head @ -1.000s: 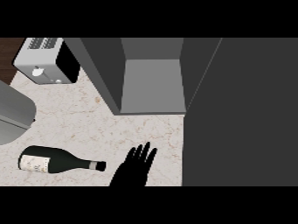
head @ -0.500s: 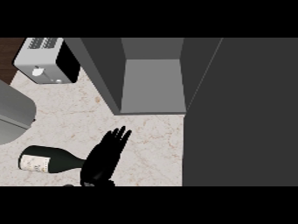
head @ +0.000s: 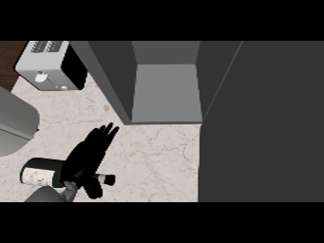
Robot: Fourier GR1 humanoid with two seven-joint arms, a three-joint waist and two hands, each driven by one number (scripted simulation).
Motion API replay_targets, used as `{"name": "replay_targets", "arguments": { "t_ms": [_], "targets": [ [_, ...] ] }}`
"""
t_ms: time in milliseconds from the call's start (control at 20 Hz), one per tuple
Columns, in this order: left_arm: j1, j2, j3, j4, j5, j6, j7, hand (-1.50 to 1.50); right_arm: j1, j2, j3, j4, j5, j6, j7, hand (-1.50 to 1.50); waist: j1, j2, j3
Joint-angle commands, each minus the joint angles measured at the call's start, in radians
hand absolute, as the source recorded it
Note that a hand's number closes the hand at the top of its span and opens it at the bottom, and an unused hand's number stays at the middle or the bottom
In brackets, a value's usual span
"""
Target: Pick up the wine, place it into the cabinet and close the cabinet
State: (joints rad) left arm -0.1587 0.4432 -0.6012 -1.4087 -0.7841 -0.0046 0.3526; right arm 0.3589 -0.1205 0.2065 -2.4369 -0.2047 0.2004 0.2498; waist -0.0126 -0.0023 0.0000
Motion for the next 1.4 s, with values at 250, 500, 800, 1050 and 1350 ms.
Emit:
{"name": "replay_targets", "arguments": {
  "t_ms": [250,500,800,1050,1350],
  "targets": [
    [0.044,0.108,0.148,0.048,0.073,-0.038,-0.126,-1.50,0.067,-0.012,-0.075,-0.129,-0.167,0.046,0.010,-1.50,0.005,0.000,0.000],
    [0.061,0.101,0.208,0.132,0.155,-0.091,-0.193,-1.50,0.115,-0.014,-0.085,-0.157,-0.165,0.064,-0.003,-1.50,-0.002,-0.001,0.000],
    [0.022,0.132,0.287,0.166,0.211,-0.190,-0.236,-1.50,0.074,-0.008,-0.046,-0.194,-0.151,0.042,0.077,-1.50,0.003,-0.001,0.000],
    [0.045,0.146,0.348,0.242,0.214,-0.178,-0.316,-1.50,0.043,0.015,-0.035,-0.145,-0.100,0.041,0.042,-1.50,0.007,0.000,0.000],
    [-0.044,0.148,0.420,0.396,0.223,-0.195,-0.429,-1.50,0.022,-0.013,-0.141,-0.115,-0.186,0.061,0.028,-1.50,0.000,0.003,0.000]
  ]
}}
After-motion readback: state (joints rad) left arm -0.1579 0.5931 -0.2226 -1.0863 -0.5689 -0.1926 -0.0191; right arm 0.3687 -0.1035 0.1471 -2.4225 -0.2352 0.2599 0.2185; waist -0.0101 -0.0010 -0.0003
